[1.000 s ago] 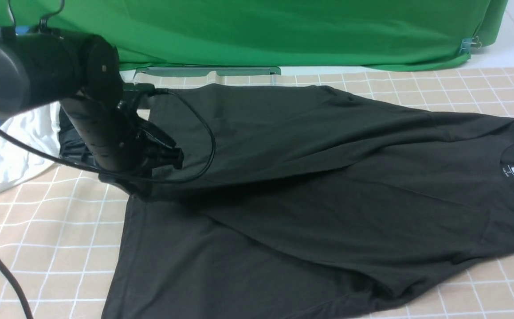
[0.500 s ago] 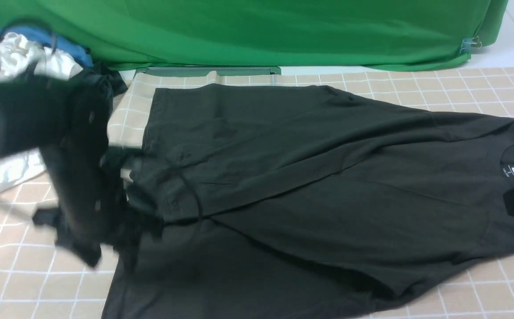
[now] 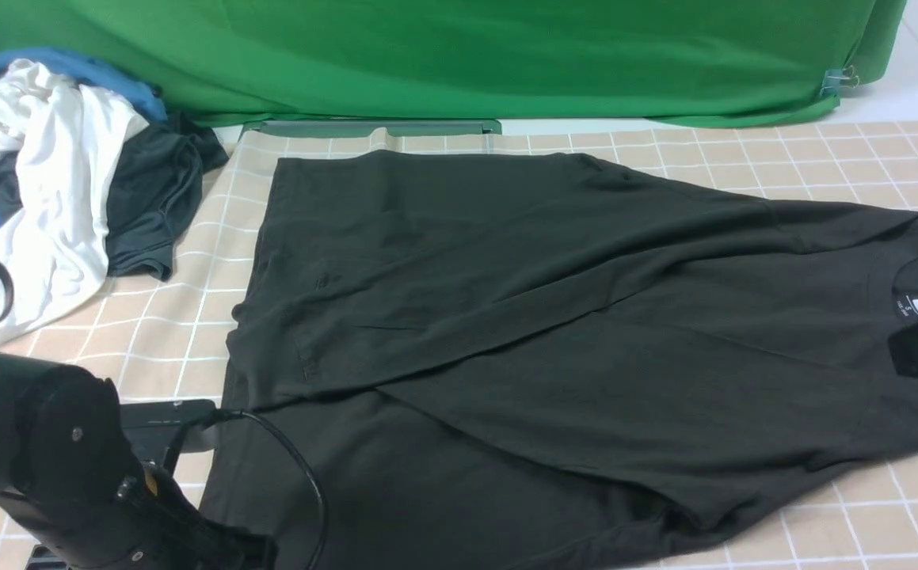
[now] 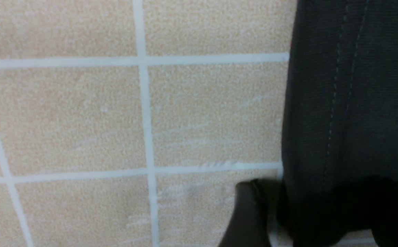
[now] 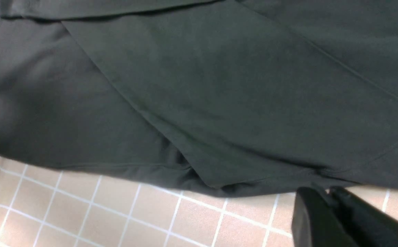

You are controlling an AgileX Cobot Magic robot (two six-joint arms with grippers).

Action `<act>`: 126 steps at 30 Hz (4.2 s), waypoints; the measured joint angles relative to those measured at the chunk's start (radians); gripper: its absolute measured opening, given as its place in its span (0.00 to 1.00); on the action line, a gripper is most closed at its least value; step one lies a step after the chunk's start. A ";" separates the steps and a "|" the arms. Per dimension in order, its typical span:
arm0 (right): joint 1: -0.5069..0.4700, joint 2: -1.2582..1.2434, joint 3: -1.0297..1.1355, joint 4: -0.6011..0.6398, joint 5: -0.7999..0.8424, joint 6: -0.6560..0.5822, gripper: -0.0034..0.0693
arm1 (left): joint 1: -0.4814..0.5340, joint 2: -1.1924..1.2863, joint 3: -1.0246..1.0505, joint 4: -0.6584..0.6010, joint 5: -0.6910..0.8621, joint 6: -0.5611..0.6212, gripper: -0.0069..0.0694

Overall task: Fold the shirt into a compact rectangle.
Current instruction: 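Grasp the near edge of the shirt at its hem and shoulder corners, then fold the black garment in half by bringing its near edge over to the far edge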

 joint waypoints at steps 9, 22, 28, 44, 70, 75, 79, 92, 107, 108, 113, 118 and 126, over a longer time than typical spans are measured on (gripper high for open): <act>0.000 0.033 -0.017 -0.021 0.084 0.007 0.17 | 0.000 0.010 -0.004 0.021 -0.008 0.089 0.20; 0.017 0.265 0.010 -0.107 0.173 -0.100 0.39 | -0.004 -0.209 -0.065 0.068 0.167 0.050 0.13; 0.101 0.370 0.123 -0.106 -0.038 -0.251 0.74 | -0.004 -0.260 -0.066 0.074 0.207 0.031 0.13; 0.150 0.623 0.130 -0.134 -0.285 -0.458 0.79 | -0.004 -0.263 -0.066 0.096 0.194 0.028 0.13; 0.150 0.376 0.047 -0.132 0.048 -0.467 0.13 | 0.059 -0.246 -0.371 0.087 0.206 -0.080 0.13; 0.148 0.423 -0.079 -0.135 0.055 -0.457 0.13 | 0.109 -0.113 -0.582 0.075 0.168 -0.072 0.13; 0.119 0.504 -0.204 -0.134 0.060 -0.447 0.13 | 0.138 0.035 -0.747 0.067 0.160 -0.059 0.13; -0.046 0.960 -0.782 -0.133 0.104 -0.446 0.13 | 0.204 0.578 -1.333 0.052 0.179 -0.040 0.13; -0.061 1.304 -1.041 -0.139 -0.126 -0.387 0.31 | 0.219 0.920 -1.621 0.068 0.063 -0.036 0.25; -0.061 1.304 -1.041 -0.139 -0.141 -0.386 0.36 | 0.221 0.922 -1.621 0.076 0.050 -0.036 0.30; -0.061 1.289 -1.090 -0.144 -0.092 -0.314 0.50 | 0.224 0.911 -1.624 0.110 0.060 -0.035 0.53; -0.056 1.224 -1.139 -0.082 0.059 -0.213 0.28 | 0.209 0.864 -1.629 -0.026 0.221 0.116 0.48; 0.024 1.275 -1.143 -0.014 0.156 -0.262 0.10 | 0.113 0.876 -1.631 -0.053 0.375 0.229 0.11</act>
